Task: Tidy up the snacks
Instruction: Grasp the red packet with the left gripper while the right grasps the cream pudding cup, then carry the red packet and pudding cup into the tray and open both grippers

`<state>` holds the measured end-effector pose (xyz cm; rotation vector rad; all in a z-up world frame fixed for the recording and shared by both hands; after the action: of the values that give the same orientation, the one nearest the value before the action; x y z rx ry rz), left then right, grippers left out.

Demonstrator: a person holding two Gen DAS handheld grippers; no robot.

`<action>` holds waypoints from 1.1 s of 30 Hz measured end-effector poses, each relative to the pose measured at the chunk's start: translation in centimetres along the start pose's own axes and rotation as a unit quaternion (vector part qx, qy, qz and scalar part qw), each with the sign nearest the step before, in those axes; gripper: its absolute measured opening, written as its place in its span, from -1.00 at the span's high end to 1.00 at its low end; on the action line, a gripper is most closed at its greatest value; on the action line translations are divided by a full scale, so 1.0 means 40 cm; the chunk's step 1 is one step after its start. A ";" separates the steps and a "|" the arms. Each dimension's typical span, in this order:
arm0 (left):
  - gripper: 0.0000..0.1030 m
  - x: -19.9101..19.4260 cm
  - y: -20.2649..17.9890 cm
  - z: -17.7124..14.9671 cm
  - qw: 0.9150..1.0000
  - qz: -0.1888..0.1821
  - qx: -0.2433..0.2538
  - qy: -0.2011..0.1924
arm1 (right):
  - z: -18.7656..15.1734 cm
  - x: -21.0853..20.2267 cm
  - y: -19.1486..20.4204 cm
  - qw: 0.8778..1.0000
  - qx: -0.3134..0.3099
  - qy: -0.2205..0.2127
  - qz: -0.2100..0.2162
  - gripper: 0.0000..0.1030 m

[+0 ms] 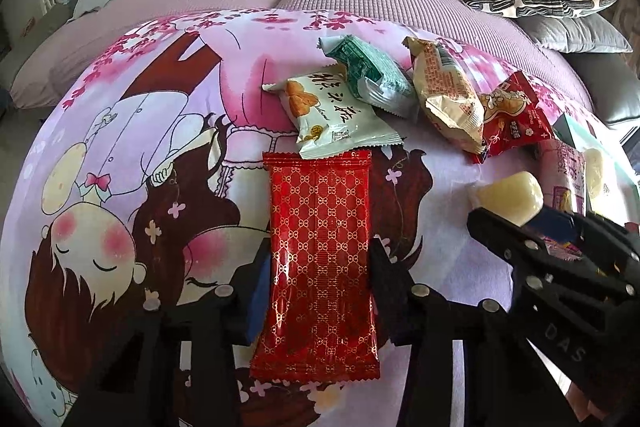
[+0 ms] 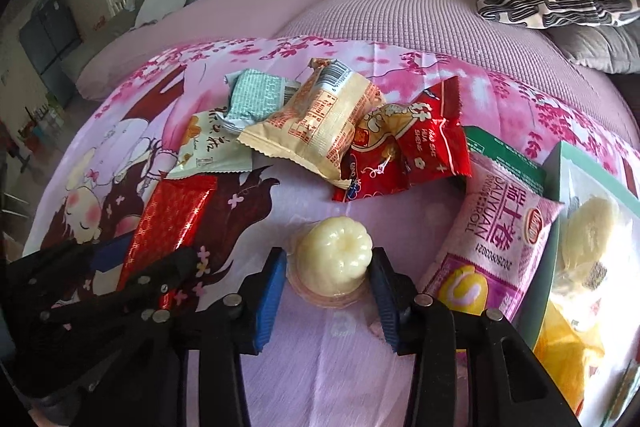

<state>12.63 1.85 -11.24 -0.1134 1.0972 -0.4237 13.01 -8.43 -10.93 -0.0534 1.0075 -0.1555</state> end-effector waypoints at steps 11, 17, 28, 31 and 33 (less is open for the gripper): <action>0.10 -0.041 -0.026 0.014 1.000 -0.019 0.000 -0.023 | 0.000 -0.087 -0.012 0.999 0.033 -0.031 0.018 0.12; 0.10 -0.074 -0.048 0.029 0.999 -0.021 0.016 -0.039 | 0.012 -0.146 -0.033 0.997 0.050 -0.051 0.024 0.12; 0.10 -0.121 -0.146 0.078 0.996 -0.042 0.042 -0.072 | 0.012 -0.208 -0.149 0.992 0.103 -0.072 0.021 0.12; 0.10 -0.123 -0.183 0.089 0.995 -0.046 0.052 -0.076 | 0.010 -0.216 -0.203 0.989 0.123 -0.076 0.013 0.12; 0.10 -0.123 -0.211 0.094 0.994 -0.050 0.061 -0.077 | 0.008 -0.221 -0.247 0.987 0.139 -0.078 0.004 0.12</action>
<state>11.72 -4.42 -2.90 -0.0911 0.9133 -0.5619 7.60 -16.85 -2.22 0.1905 0.8221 -0.2780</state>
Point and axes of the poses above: each gripper's, at about its wrist camera, not at the fingertips, and x roughly the way its jaws point, y to its left, z to its top, the point moved 10 cm from there along x, roughly the way its jaws point, and after that the axes turned 15 degrees about -z, right-handed, at the moved point
